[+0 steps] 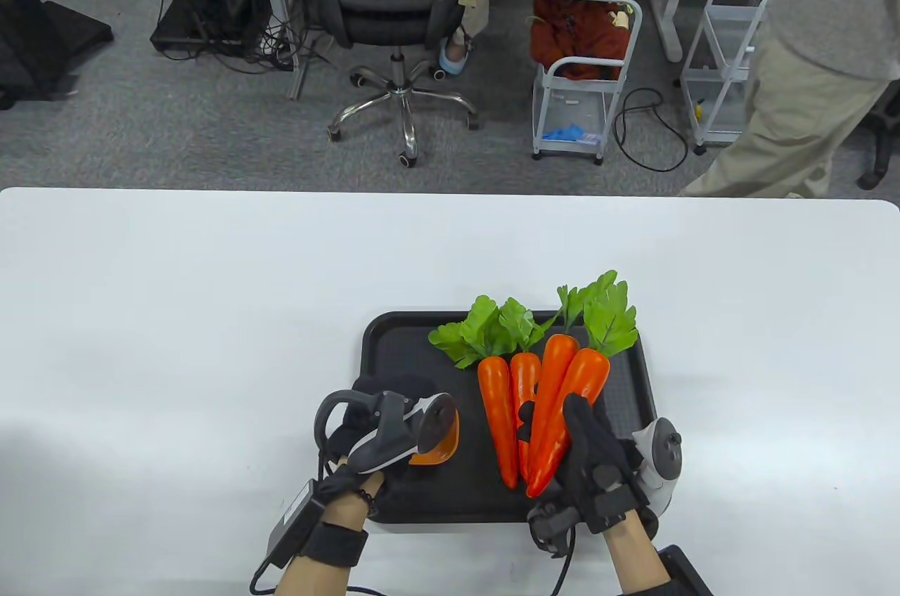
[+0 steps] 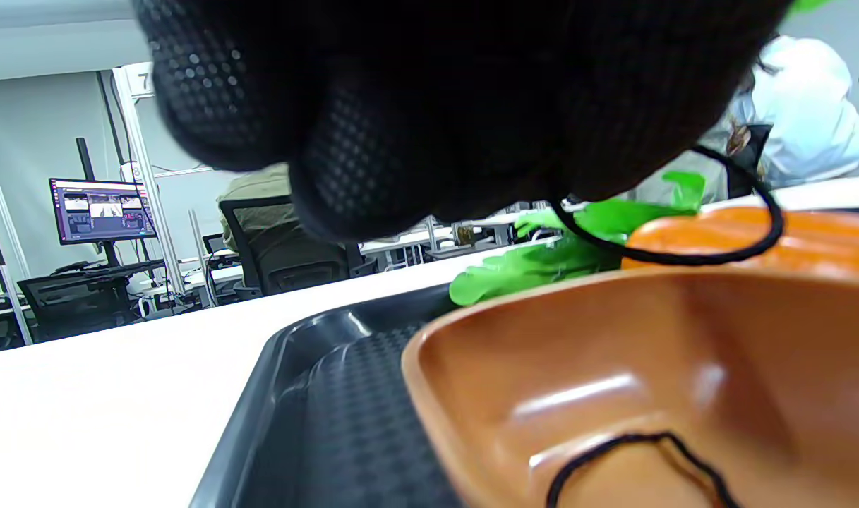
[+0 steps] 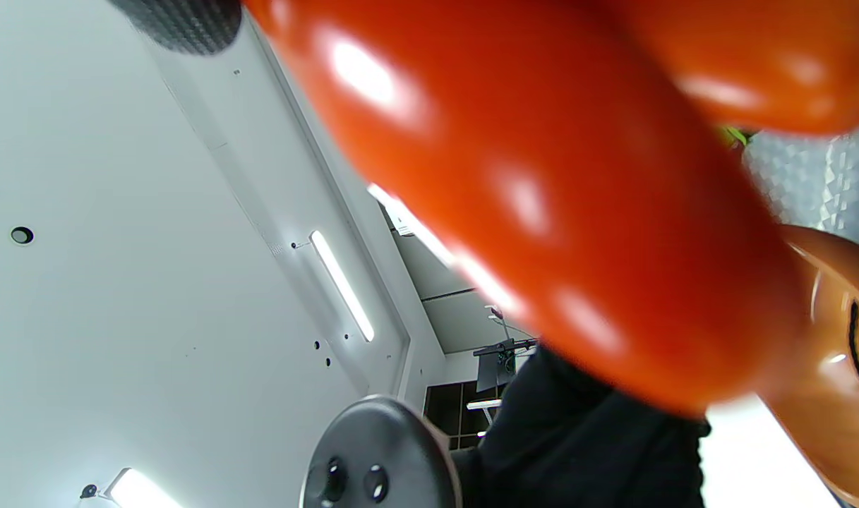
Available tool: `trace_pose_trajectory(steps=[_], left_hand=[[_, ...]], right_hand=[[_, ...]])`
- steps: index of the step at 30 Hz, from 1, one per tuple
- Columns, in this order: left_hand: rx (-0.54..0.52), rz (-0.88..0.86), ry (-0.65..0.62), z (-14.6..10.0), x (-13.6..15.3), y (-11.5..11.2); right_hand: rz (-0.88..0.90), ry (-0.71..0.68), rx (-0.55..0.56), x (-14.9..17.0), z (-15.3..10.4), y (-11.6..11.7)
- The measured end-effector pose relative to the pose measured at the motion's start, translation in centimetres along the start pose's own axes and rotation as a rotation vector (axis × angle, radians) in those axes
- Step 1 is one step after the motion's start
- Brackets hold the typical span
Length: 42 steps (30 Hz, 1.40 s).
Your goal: Pinch and pull to detach rubber bands
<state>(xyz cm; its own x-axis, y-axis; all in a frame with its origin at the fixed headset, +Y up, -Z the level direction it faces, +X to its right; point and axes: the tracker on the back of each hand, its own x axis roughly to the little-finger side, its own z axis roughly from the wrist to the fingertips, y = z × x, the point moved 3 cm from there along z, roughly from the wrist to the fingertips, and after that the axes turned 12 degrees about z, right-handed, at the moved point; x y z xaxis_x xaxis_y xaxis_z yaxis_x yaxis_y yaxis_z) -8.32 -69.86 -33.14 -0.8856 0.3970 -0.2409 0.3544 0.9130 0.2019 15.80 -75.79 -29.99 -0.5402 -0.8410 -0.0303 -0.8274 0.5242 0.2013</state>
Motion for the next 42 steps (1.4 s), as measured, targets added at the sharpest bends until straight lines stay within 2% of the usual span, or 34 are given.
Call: trace_pose_trajectory(steps=[12, 15, 22, 26, 30, 34, 42], left_hand=[[0.036, 0.156, -0.079, 0.4, -2.8, -1.6], [0.051, 0.15, -0.084, 0.5, -3.1, -1.9], [0.051, 0.195, -0.087, 0.2, -3.4, -1.8], [0.005, 0.187, -0.058, -0.7, -2.7, -1.0], [-0.061, 0.099, -0.012, -2.1, -1.6, 0.0], [-0.111, -0.071, 0.02, -3.8, -0.4, 0.5], [-0.182, -0.156, 0.025, -5.7, 0.0, 0.2]], right_hand=[[-0.005, 0.002, 0.0, -0.1, 0.1, -0.1], [0.002, 0.002, 0.0, -0.1, 0.1, -0.1], [-0.024, -0.025, 0.031, -0.4, 0.1, -0.5], [-0.086, -0.03, 0.03, -1.0, 0.1, -0.9], [-0.208, -0.025, 0.059, -1.7, 0.3, -1.4], [-0.456, 0.02, 0.101, -2.4, 0.5, -1.9], [-0.812, 0.106, 0.204, -2.8, 1.1, -2.6]])
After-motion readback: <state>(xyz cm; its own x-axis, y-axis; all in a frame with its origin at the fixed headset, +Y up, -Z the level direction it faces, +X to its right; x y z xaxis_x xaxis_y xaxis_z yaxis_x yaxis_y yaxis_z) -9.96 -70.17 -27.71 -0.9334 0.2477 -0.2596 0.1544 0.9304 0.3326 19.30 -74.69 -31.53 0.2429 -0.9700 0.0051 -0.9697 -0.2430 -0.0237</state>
